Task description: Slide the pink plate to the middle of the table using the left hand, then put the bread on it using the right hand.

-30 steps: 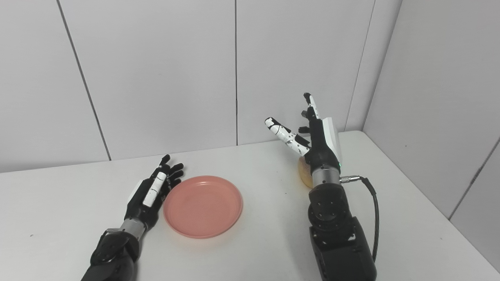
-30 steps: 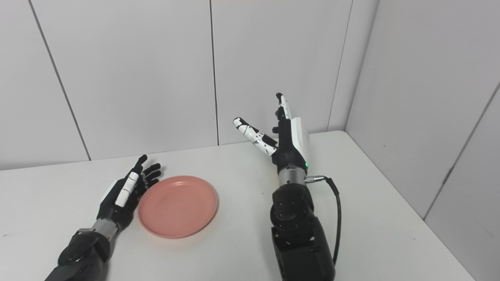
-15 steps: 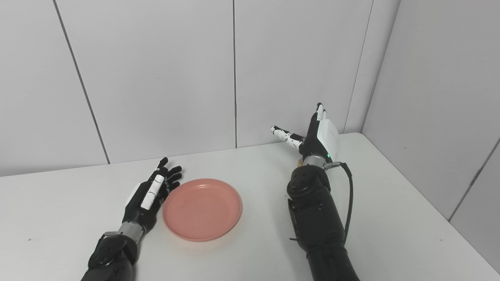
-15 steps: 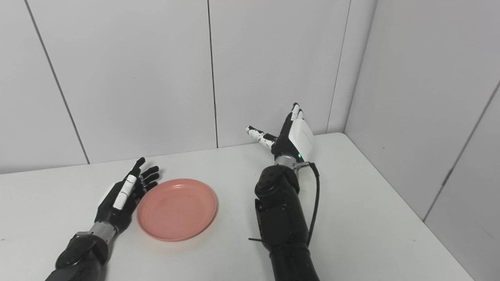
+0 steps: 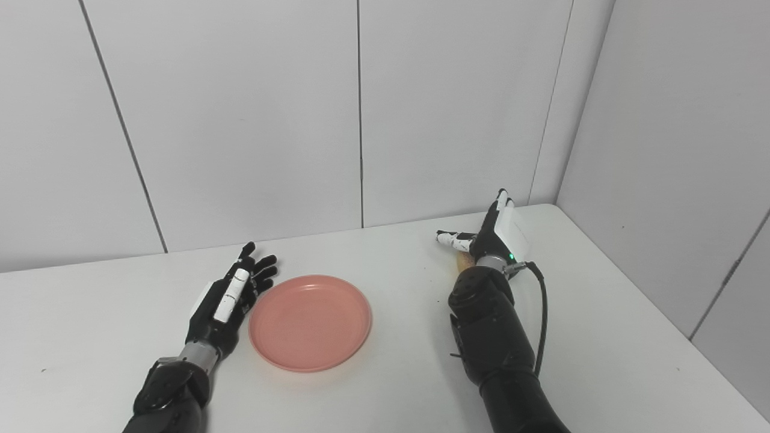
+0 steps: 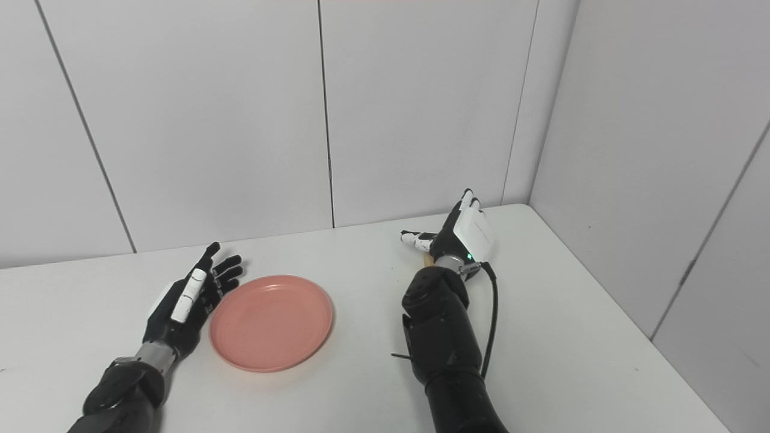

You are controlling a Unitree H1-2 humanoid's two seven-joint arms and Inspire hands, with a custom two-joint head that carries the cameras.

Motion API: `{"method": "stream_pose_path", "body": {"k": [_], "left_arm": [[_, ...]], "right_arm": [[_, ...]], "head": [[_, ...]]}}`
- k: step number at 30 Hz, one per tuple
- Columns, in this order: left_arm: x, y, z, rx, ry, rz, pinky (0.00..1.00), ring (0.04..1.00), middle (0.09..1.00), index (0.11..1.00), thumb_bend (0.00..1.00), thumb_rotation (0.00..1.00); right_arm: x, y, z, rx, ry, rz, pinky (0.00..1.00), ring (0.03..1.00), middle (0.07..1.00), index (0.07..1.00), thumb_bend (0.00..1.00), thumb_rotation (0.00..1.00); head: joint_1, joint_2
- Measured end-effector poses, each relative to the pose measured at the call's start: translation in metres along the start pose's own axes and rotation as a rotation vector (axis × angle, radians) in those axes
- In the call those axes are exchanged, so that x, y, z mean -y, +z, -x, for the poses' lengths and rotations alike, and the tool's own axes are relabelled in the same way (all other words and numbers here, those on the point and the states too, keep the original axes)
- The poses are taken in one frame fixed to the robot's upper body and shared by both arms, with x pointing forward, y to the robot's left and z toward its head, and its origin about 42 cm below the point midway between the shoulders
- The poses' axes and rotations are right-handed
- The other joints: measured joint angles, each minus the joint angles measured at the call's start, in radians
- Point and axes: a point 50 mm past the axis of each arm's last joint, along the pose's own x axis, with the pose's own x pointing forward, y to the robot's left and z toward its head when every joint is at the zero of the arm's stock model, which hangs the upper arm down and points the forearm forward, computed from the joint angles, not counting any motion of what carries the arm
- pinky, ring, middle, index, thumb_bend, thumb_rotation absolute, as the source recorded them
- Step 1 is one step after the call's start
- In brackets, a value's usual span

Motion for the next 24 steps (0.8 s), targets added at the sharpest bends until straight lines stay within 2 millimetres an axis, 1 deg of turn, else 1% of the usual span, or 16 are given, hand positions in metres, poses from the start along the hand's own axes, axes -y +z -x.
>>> {"method": "stream_pose_path", "body": {"k": [4,6,8,9,11,13,16,18,20,21,22,23,24], "left_arm": [[0.0,0.0,0.0,0.0,0.0,-0.001,0.92,0.881,0.865,1.0,0.85,0.77],[0.0,0.0,0.0,0.0,0.0,-0.001,0.91,0.878,0.858,1.0,0.86,0.77],[0.0,0.0,0.0,0.0,0.0,-0.002,0.91,0.873,0.853,1.0,0.87,0.76],[0.0,0.0,0.0,-0.001,-0.001,-0.003,0.91,0.874,0.853,1.0,0.87,0.76],[0.0,0.0,0.0,-0.001,-0.002,-0.003,0.91,0.881,0.863,1.0,0.86,0.76],[0.0,0.0,0.0,-0.001,-0.003,-0.004,0.9,0.877,0.865,0.997,0.86,0.75],[0.001,0.0,0.0,-0.001,-0.005,-0.007,0.9,0.879,0.869,0.997,0.86,0.76],[0.001,0.0,0.0,-0.001,-0.005,-0.007,0.9,0.878,0.868,0.997,0.87,0.75],[0.001,0.0,0.0,-0.001,-0.006,-0.008,0.9,0.874,0.867,0.997,0.86,0.75],[0.001,0.0,0.0,-0.001,-0.007,-0.009,0.9,0.872,0.866,0.997,0.85,0.75],[0.001,0.0,0.0,-0.001,-0.007,-0.01,0.9,0.869,0.865,0.996,0.85,0.74],[0.001,0.0,0.0,-0.001,-0.007,-0.01,0.9,0.868,0.864,0.996,0.85,0.74],[0.001,0.0,0.0,-0.001,-0.008,-0.01,0.91,0.867,0.86,0.997,0.85,0.74]], "right_arm": [[-0.002,-0.003,0.0,-0.005,0.003,0.019,1.0,1.0,1.0,1.0,0.92,0.21],[-0.002,-0.004,0.0,-0.006,0.003,0.02,1.0,1.0,1.0,1.0,0.94,0.21],[-0.002,-0.007,0.0,-0.009,0.003,0.023,1.0,1.0,1.0,1.0,0.95,0.22],[-0.002,-0.008,0.0,-0.012,0.003,0.025,0.99,0.985,1.0,1.0,0.96,0.23],[-0.003,-0.013,0.0,-0.018,0.004,0.031,0.97,0.957,0.995,1.0,0.96,0.26],[-0.004,-0.018,-0.001,-0.029,0.01,0.045,0.99,0.971,0.999,1.0,0.96,0.26],[-0.008,-0.029,-0.004,-0.06,0.029,0.065,0.99,0.956,0.986,1.0,0.99,0.25],[-0.011,-0.036,-0.005,-0.081,0.044,0.074,0.95,0.935,0.976,1.0,0.98,0.24],[-0.015,-0.042,-0.005,-0.103,0.062,0.078,0.86,0.884,0.936,0.985,0.97,0.22],[-0.015,-0.043,-0.005,-0.102,0.051,0.082,0.82,0.867,0.924,0.958,0.97,0.21],[-0.013,-0.043,-0.006,-0.101,0.037,0.08,0.75,0.848,0.91,0.909,0.97,0.21],[-0.012,-0.043,-0.007,-0.099,0.027,0.08,0.73,0.84,0.905,0.891,0.97,0.21],[-0.009,-0.044,-0.009,-0.098,0.019,0.081,0.66,0.817,0.891,0.824,0.97,0.21]], "head": [[-0.002,0.003],[0.0,0.005],[0.006,0.009],[0.015,0.014],[0.015,0.014],[0.018,0.015],[0.021,0.021],[0.021,0.021],[0.021,0.023],[0.021,0.026],[0.021,0.026],[0.023,0.029],[0.026,0.032]]}}
